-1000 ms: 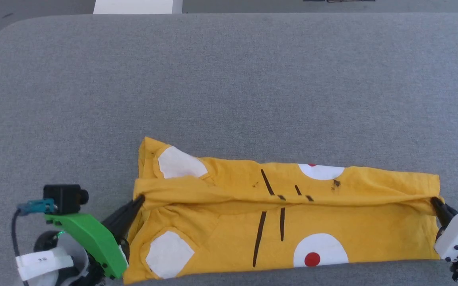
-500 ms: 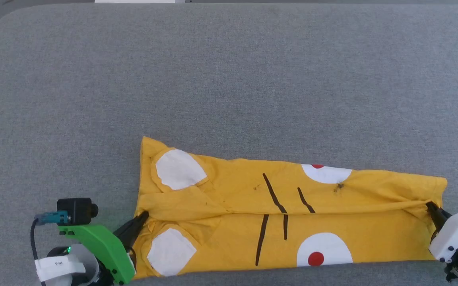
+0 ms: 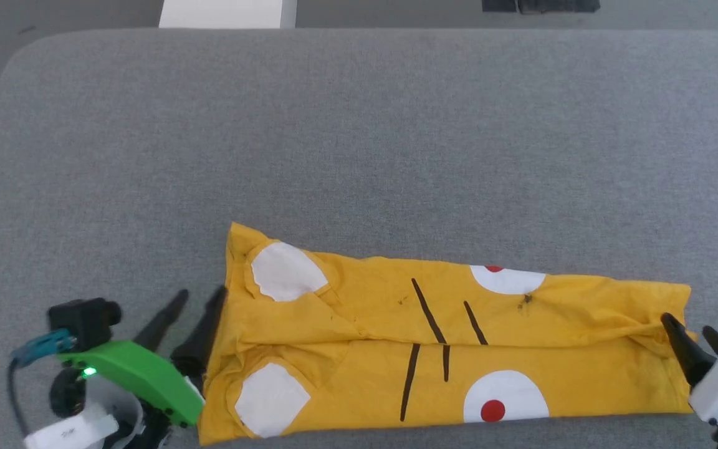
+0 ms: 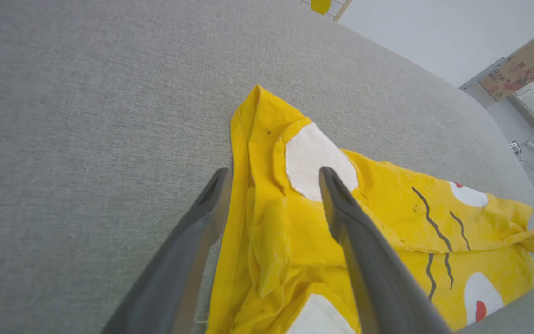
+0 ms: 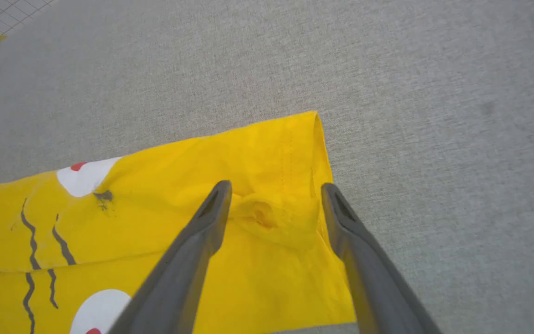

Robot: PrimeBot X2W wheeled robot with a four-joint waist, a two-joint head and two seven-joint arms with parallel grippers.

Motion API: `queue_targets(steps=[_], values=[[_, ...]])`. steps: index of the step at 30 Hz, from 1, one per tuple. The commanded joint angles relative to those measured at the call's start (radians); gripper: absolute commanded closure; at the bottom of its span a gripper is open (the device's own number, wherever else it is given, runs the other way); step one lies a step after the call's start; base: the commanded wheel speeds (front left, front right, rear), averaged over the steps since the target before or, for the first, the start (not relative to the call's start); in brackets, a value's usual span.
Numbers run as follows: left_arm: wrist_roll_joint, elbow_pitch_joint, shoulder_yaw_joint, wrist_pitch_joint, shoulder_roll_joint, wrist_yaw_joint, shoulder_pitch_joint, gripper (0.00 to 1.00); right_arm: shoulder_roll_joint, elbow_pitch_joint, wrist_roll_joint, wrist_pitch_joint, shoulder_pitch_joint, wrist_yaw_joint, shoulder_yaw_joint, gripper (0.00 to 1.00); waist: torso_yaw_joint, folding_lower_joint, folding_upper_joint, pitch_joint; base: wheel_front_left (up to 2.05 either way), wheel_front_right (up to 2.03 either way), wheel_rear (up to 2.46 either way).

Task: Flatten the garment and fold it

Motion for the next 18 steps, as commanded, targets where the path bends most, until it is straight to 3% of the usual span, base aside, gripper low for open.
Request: queue_targets(steps=[1,7,12,15,18], values=[[0.023,-0.036,0.026,-0.047,0.001,0.025,0.031,0.00,0.006,-0.036,0.012,0.007,0.026,-0.002,-0.011,0.00,0.002,0.0001,0.0000,-0.022,0.00,0.00,0.00],[0.156,-0.141,0.113,-0.291,-0.040,0.140,0.120,0.00,0.016,-0.136,-0.010,-0.048,0.063,-0.002,-0.061,0.00,0.005,0.0001,0.0000,-0.049,0.00,0.00,0.00],[0.325,-0.160,0.136,-0.356,-0.069,0.206,0.167,0.00,0.020,-0.109,-0.040,-0.087,0.071,-0.002,-0.082,0.00,0.019,0.0001,0.0000,-0.064,0.00,0.00,0.00],[0.417,-0.173,0.149,-0.361,-0.105,0.213,0.179,0.00,0.021,-0.066,-0.055,-0.089,0.076,-0.002,-0.085,0.00,0.031,0.0001,0.0000,-0.068,0.00,0.00,0.00],[0.465,-0.169,0.159,-0.362,-0.152,0.186,0.200,0.00,0.018,-0.005,-0.074,-0.078,0.076,-0.002,-0.080,0.00,0.046,0.0001,0.0000,-0.065,0.00,0.00,0.00]])
